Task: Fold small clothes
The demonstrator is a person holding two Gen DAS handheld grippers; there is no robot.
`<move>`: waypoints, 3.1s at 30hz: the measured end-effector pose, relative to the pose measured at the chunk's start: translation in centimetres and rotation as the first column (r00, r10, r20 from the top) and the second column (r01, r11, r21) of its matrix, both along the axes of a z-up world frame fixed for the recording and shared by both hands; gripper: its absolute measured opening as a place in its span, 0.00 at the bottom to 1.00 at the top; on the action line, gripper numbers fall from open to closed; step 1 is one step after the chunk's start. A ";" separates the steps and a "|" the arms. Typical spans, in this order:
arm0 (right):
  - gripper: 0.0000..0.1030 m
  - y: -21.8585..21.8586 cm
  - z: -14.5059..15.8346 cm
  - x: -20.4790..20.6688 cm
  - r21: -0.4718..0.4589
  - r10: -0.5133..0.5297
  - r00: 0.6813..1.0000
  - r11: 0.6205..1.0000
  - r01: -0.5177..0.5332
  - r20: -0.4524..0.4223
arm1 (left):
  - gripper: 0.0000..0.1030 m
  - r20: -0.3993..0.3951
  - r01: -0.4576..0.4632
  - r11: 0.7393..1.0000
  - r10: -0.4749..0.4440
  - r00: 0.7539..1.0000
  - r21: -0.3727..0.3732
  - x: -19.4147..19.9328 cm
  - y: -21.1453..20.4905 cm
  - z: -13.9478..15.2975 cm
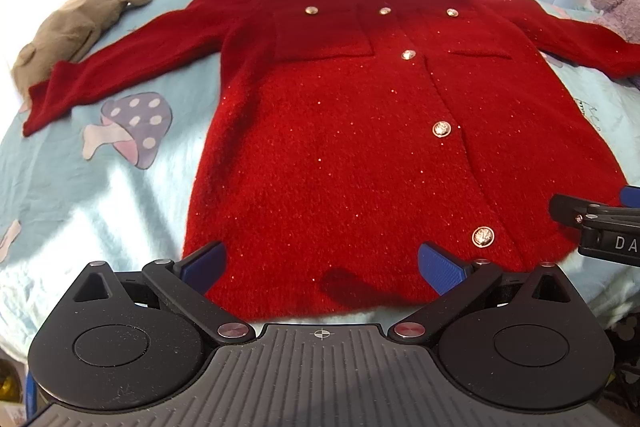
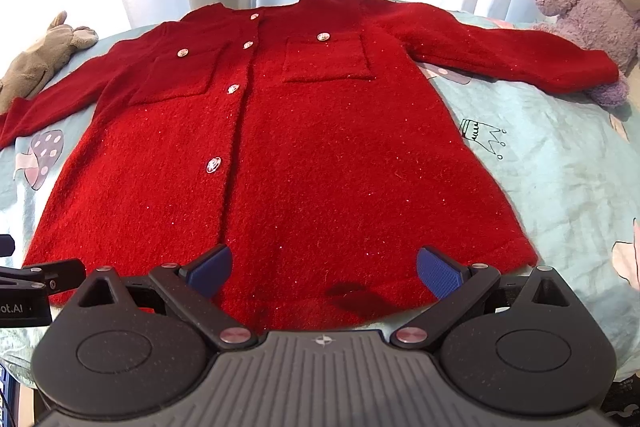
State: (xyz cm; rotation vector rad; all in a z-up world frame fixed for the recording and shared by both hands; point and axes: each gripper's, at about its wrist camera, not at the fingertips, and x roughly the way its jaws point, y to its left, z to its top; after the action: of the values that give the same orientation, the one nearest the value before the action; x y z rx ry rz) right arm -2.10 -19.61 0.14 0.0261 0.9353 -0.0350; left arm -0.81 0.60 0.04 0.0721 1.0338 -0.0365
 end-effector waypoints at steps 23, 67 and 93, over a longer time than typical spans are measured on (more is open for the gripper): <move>0.96 0.1 0.1 0.4 -0.006 0.000 1.000 1.000 0.000 0.008 | 1.00 -0.021 -0.003 1.000 0.003 1.000 -0.023 0.4 -0.2 -0.2; 0.79 -37.7 -4.4 14.4 0.501 -0.791 0.588 0.583 0.639 0.169 | 1.00 -0.105 -0.013 0.998 0.007 0.994 -0.055 10.2 -3.8 -1.8; 0.10 -15.9 7.5 21.8 0.120 -0.141 0.752 0.989 0.083 0.644 | 1.00 -0.079 -0.142 0.978 0.132 0.988 -0.152 15.1 -0.2 -0.7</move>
State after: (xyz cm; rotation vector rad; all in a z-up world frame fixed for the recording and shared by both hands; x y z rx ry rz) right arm 19.66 -35.47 7.63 0.1643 0.2243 -0.0922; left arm 14.30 0.39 -0.69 -0.1446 1.0990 0.0052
